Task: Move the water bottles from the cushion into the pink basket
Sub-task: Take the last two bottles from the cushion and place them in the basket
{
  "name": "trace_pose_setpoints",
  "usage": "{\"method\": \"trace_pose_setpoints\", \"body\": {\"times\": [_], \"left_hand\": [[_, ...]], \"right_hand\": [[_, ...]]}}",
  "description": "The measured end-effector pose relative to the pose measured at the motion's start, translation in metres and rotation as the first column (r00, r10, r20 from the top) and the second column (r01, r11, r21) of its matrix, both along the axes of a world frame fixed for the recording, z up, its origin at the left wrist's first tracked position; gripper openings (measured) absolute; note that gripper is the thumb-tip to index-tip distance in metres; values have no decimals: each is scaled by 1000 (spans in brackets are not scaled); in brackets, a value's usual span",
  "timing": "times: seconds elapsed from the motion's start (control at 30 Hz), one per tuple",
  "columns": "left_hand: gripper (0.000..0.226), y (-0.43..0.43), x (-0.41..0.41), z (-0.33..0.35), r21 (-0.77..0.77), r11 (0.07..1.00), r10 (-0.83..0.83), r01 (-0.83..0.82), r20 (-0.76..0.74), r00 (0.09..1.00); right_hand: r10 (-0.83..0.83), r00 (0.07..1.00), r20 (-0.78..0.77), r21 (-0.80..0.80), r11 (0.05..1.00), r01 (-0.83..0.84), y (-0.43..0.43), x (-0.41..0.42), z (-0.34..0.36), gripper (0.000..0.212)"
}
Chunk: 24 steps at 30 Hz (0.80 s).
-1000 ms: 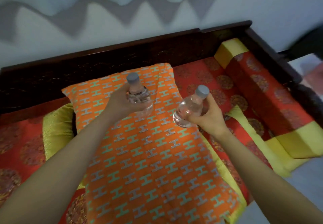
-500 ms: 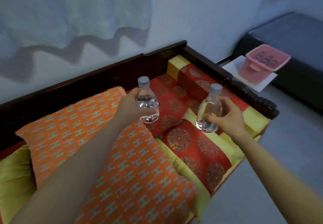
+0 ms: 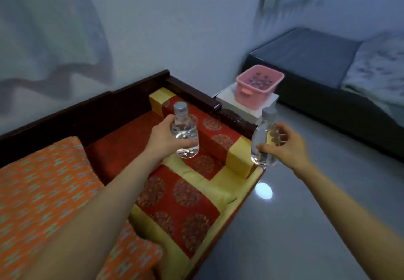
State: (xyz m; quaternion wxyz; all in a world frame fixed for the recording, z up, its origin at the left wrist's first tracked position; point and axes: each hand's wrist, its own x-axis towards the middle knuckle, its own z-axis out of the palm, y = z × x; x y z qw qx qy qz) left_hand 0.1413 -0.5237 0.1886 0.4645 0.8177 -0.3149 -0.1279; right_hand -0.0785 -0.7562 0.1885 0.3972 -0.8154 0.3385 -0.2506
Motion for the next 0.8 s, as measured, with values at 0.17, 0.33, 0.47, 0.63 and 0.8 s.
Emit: {"method": "trace_pose_setpoints", "body": {"times": [0.17,0.33,0.47,0.63,0.8], "left_hand": [[64,-75,-19,-1,-2,999,-54,54,-18,998],[60,-154,-17,-6,27,993,-116,116,-4,993],[56,-236,-4,-19,43,983,-177,178,-20,984],[54,-326,15,-33,2,972,-232,233,-70,970],[59,-407,30,-33,-22,960,-279,279,-104,955]], "right_hand": [[-53,998,22,23,998,52,-62,-34,-1,70],[-103,995,0,35,994,103,-120,-39,-6,69],[-148,989,-1,37,988,148,-179,-34,-11,66],[-155,986,-68,35,987,158,-253,-15,-12,61],[-195,980,-34,91,976,197,-322,-4,-12,61]]}}
